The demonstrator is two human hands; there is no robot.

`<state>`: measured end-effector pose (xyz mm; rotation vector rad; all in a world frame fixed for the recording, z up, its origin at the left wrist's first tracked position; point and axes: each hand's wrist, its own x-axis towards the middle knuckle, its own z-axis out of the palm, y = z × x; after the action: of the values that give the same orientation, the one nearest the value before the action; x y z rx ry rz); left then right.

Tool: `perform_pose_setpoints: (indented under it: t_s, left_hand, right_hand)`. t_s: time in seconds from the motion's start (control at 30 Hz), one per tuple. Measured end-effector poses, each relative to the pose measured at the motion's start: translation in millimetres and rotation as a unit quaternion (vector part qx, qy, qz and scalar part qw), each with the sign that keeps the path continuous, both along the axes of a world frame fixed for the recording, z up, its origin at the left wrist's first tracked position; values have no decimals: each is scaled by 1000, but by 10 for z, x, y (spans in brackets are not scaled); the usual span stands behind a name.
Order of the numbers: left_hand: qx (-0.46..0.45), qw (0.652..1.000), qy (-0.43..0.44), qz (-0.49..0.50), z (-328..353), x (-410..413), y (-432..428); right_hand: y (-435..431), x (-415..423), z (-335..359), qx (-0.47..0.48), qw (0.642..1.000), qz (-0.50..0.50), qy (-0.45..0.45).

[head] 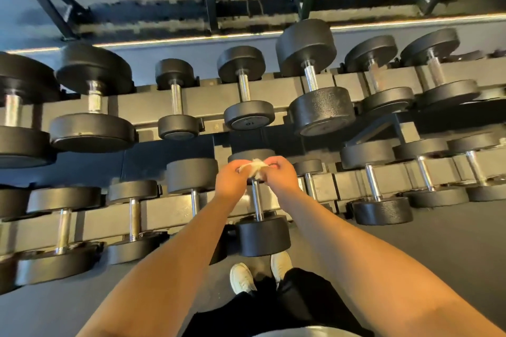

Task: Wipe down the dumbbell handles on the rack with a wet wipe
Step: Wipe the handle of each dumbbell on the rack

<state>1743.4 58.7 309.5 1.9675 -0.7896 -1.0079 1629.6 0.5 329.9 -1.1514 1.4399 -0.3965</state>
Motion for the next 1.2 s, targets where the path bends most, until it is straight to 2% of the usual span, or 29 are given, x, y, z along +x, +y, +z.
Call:
perform_pose_setpoints:
  t_s: [0.1,0.33,0.57,0.67,0.7,0.83,0.9,1.07,1.2]
  left_hand:
    - [-18,999,-2,26,95,5,-54]
    - [-35,996,-71,47,223,141,-307]
    - [-30,989,-113,88,240,204,-815]
    - [-85,971,-212,71,275,188,-1015]
    - [-109,970,-210,58,279,186,-1084]
    - [-127,988,-94,3,310,181,-1301]
    - [-116,989,-86,-4,280,218,-1377]
    - [-96,992,-74,44,327,378,-1562]
    - [-116,985,-63,112,336,530,-1783]
  right_hand:
    - [-61,1,72,-35,998,-35,-30]
    - [-436,131,134,-55,996,35,-62]
    - [-956,248,154,-76,992,29,-98]
    - [-1170,296,148,-82,991,21,-101]
    - [-1247,314,131,-80,991,21,-105]
    - [-1460,399,99,-65,986,36,-148]
    - [-1536,452,88,-55,985,33,-162]
    - [-1695,645,-7,-78,980,57,-175]
    - [-1789,856,-90,-108,973,40,-197]
